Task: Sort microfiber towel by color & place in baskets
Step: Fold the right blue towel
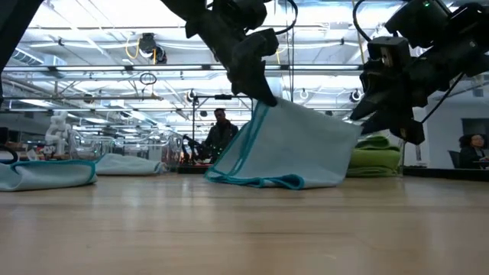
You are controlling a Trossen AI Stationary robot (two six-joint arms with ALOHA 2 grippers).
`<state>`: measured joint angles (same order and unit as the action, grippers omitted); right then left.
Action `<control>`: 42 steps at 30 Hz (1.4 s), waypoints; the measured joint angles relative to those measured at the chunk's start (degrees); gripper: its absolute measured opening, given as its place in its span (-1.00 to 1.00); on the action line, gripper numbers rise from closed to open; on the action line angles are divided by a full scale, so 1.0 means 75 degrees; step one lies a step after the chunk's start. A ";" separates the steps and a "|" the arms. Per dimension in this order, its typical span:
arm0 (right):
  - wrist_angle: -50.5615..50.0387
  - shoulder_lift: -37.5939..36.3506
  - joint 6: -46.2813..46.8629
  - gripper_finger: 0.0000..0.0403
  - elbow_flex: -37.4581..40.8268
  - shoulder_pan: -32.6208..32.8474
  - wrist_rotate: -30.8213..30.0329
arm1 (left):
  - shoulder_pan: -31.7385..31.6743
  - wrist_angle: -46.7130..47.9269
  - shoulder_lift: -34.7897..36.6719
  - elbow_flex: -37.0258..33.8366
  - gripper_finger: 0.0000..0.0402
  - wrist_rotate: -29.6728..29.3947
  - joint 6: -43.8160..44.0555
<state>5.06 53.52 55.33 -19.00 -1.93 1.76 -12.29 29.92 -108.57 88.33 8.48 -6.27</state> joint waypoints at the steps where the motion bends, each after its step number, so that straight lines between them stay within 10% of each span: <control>1: -0.0021 0.0000 -0.0080 -0.28 0.0000 0.0000 -0.0003 | 0.0000 0.0008 0.0000 0.0000 -0.99 0.0006 -0.0012; 15: 0.0121 0.0098 -0.3390 0.30 0.0065 -0.0035 -0.1270 | 0.0006 0.0001 0.0000 0.0000 -0.99 0.0066 -0.0349; 32: 0.2047 0.0968 -0.3525 0.07 0.0714 -0.0035 -0.0416 | 0.0006 -0.0016 0.0000 0.0000 -0.99 0.0063 -0.0347; 42: 0.3544 0.1940 -0.3488 -0.71 0.0714 -0.0035 -0.0395 | 0.0006 -0.0024 0.0000 0.0000 -0.99 0.0072 -0.0322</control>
<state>31.64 68.07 29.17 -13.65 -2.20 -1.20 -12.25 29.74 -108.57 88.33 9.02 -8.69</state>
